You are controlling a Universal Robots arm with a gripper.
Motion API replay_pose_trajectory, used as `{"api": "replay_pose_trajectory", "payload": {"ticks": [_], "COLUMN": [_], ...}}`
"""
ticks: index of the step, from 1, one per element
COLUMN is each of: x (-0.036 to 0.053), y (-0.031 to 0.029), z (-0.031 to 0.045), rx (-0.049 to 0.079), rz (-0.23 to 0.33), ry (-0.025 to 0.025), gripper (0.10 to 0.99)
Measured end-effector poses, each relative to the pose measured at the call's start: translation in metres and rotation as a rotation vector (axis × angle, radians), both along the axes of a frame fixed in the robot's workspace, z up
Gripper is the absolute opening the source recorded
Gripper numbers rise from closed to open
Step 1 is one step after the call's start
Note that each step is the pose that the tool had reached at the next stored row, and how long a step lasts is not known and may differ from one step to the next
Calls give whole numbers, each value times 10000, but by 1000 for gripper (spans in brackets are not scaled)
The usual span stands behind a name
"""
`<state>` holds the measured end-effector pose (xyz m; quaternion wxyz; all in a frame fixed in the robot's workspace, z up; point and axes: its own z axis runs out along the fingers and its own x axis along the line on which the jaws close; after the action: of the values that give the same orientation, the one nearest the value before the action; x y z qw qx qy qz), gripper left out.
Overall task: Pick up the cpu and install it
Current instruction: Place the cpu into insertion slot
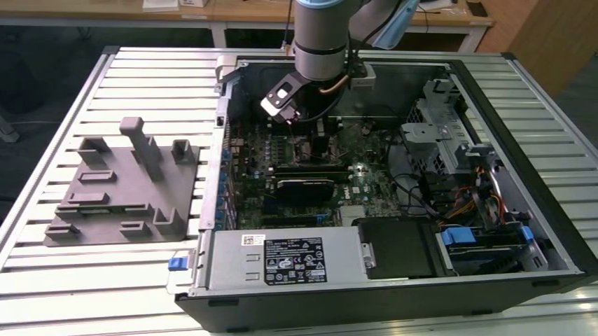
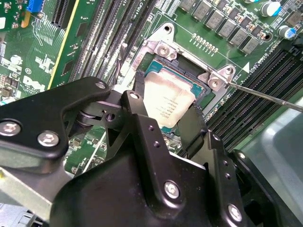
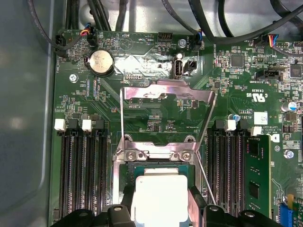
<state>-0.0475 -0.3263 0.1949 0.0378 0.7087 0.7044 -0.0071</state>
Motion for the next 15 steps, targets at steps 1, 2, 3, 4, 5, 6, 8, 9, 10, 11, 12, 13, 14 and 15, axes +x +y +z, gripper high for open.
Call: {"api": "replay_pose_trajectory", "payload": {"ticks": [1, 2, 3, 4, 5, 6, 8, 9, 10, 11, 12, 13, 14, 15], "x": [0, 0, 1, 1, 1, 1, 0, 0, 1, 1, 1, 1, 1, 2], "y": [0, 0, 0, 0, 0, 0, 0, 0, 0, 0, 0, 0, 0, 2], "z": [0, 0, 0, 0, 0, -1, -3, -4, -5, -6, -6, -6, -8, -11], "rx": [0, 0, 1, 0, 0, 0, 0, 1, 2, 3, 3, 2, 5, 13], "rz": [0, 0, 0, 1, 0, 0, 0, 0, 0, 0, 1, 1, 1, 1], "ry": [1, 1, 0, 0, 1, 2, 3, 3, 2, 1, 2, 2, -1, -6], "gripper": [529, 529, 529, 529, 529, 529, 529, 529, 529, 529, 529, 529, 529, 537]}}
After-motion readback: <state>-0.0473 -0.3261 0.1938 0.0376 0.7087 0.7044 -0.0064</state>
